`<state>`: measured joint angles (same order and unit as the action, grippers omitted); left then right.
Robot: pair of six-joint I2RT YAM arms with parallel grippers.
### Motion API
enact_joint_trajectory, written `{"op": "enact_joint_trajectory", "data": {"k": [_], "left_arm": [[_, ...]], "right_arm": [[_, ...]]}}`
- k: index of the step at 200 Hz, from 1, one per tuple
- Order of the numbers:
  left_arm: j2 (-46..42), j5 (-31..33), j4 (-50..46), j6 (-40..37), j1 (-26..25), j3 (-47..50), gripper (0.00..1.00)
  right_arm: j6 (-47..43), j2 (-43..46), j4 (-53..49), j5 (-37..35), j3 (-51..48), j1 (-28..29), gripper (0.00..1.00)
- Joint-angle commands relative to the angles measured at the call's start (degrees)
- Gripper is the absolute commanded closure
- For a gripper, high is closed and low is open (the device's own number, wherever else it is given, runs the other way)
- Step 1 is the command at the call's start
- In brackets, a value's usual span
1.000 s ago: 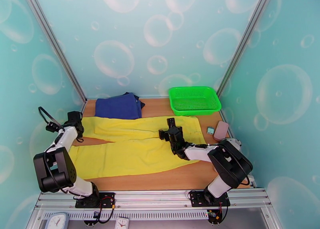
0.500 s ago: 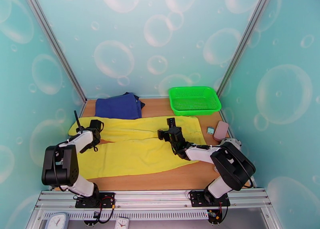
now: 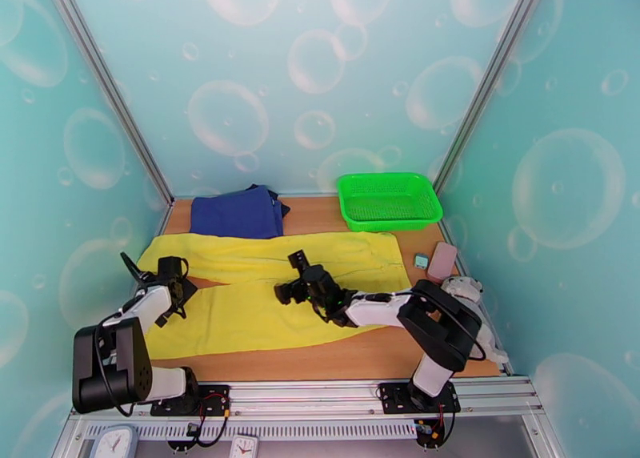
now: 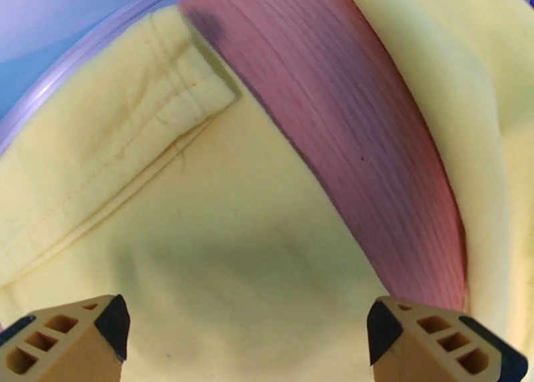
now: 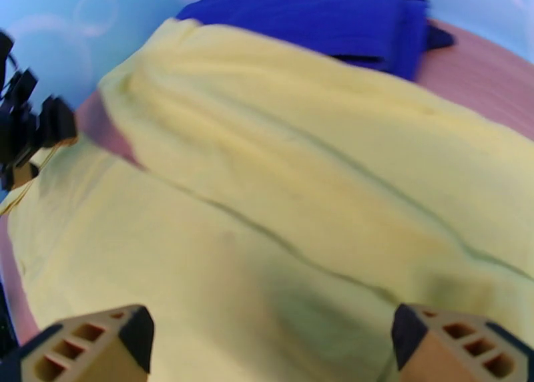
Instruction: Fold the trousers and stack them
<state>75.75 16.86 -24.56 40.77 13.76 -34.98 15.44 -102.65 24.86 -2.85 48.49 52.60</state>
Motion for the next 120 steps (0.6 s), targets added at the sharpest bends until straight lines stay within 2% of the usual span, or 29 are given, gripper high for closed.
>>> {"op": "enact_joint_trajectory", "data": {"k": [1,45,87,120], "left_arm": [[-3.80,-4.69,3.77,2.61,3.00,2.22,0.01],[-2.58,-2.06,3.05,5.48,6.76,2.58,0.01],[2.03,-0.49,4.31,6.16,8.42,1.65,0.01],[4.17,3.08,3.58,7.54,10.04,0.84,0.01]], "right_arm": [[0.98,-4.80,-5.22,1.22,3.97,1.63,0.01],[5.70,-11.49,-9.87,0.99,8.08,-0.71,0.02],[9.80,-12.92,-12.89,1.27,7.82,-4.99,0.03],[10.87,-13.18,-13.61,1.26,7.58,-6.42,0.03]]}}
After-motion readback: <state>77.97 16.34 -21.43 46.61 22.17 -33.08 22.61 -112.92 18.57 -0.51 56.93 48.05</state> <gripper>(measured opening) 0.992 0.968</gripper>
